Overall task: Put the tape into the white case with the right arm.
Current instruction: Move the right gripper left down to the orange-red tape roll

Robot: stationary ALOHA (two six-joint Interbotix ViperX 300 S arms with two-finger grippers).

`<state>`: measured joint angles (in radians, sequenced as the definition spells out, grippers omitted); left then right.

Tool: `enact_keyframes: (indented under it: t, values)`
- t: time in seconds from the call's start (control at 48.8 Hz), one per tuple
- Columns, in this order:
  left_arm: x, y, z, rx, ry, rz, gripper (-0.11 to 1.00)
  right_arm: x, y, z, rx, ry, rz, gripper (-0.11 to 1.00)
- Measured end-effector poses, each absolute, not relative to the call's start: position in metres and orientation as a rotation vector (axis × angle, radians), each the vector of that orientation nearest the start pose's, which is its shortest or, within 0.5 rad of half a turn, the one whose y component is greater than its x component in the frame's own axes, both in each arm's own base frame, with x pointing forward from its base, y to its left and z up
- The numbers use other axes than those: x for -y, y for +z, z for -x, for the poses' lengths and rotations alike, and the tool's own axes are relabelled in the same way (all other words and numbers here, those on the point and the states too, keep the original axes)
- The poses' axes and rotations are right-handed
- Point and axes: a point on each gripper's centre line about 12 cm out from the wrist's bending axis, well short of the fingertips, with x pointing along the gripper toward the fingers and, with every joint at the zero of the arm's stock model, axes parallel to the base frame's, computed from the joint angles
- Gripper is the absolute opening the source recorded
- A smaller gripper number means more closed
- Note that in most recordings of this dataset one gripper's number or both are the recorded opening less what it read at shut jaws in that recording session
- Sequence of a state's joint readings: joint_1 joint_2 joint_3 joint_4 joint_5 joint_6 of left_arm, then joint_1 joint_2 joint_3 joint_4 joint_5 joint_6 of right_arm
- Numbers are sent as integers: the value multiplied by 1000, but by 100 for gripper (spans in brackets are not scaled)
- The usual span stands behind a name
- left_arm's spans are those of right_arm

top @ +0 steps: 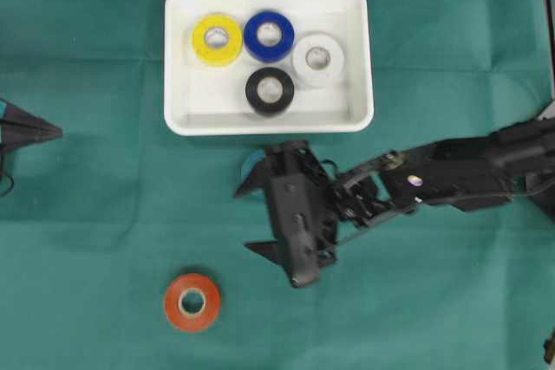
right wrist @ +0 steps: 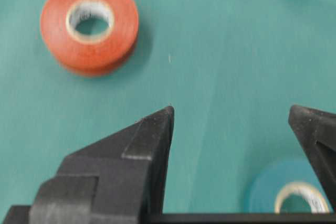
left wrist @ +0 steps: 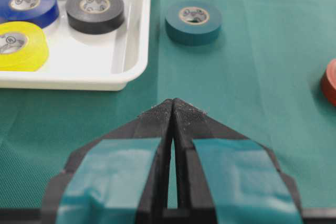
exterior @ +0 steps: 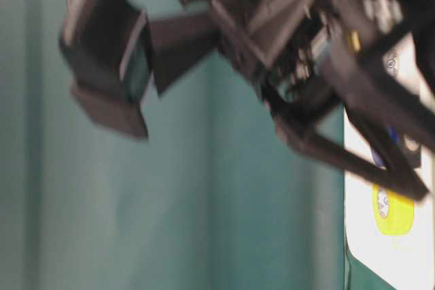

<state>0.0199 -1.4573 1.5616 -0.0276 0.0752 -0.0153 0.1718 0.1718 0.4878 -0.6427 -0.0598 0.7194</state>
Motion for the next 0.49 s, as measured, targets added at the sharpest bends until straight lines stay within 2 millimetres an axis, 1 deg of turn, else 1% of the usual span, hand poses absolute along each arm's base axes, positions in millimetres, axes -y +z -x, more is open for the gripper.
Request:
enact_keyframes:
  t: [0.102,0.266,0.492]
  values:
    - [-2,168,-123,-179,23,43,0,-87,159,-452,-608,187,-31,64]
    - [-2,168,-123,-179,23,43,0,-103,155,-473,-594,211,-24,64]
    - [-2,168,-123,-179,23,43,0,-120,146,-494,-607,211,-7,65]
